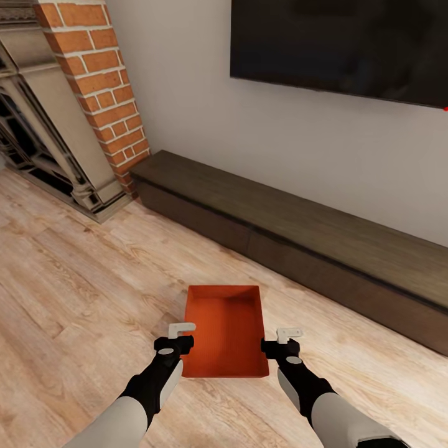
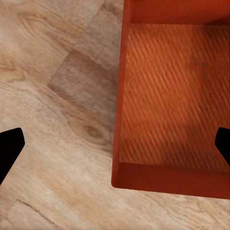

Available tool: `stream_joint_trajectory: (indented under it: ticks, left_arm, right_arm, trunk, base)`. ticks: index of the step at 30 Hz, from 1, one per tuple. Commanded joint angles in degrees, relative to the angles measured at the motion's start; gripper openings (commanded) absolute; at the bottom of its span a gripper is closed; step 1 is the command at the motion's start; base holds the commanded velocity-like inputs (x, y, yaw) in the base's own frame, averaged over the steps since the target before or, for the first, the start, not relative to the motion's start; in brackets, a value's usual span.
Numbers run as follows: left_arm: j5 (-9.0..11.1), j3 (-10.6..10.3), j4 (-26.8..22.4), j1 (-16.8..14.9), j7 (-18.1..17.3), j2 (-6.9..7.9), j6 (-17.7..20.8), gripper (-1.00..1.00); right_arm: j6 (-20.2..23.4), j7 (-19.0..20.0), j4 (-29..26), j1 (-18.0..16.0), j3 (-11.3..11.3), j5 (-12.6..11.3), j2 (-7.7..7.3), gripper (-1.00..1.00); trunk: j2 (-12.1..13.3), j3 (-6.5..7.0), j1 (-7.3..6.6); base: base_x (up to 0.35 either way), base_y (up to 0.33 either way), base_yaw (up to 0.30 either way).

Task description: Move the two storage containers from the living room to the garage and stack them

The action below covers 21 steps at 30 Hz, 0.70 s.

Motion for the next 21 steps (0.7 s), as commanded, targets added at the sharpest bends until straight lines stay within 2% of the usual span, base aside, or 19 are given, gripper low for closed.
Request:
stream_joint_trajectory:
  ticks: [1, 14, 21]
  left_arm:
    - [0.2, -0.4, -0.1, 0.0, 0.5, 0.05, 0.4, 1.00]
    - [0.1, -0.4, -0.1, 0.0, 0.6, 0.05, 0.4, 1.00]
    - [0.1, -0.4, -0.1, 0.0, 0.6, 0.12, 0.4, 1.00]
  right_arm:
    - [-0.1, -0.4, 0.1, 0.0, 0.3, 0.1, 0.02, 1.00]
    - [-0.7, -0.4, -0.1, 0.0, 0.4, 0.1, 0.18, 1.00]
    - [-1.5, -0.4, -0.5, 0.0, 0.4, 0.1, 0.81, 1.00]
  trunk:
    - [-0.4, -0.22, 0.22]
    - [-5.6, -2.55, 3.08]
    - [-8.5, -3.81, 4.62]
  base:
    - [0.000, 0.000, 0.000]
    - [0.000, 0.000, 0.000]
    - [0.000, 0.000, 0.000]
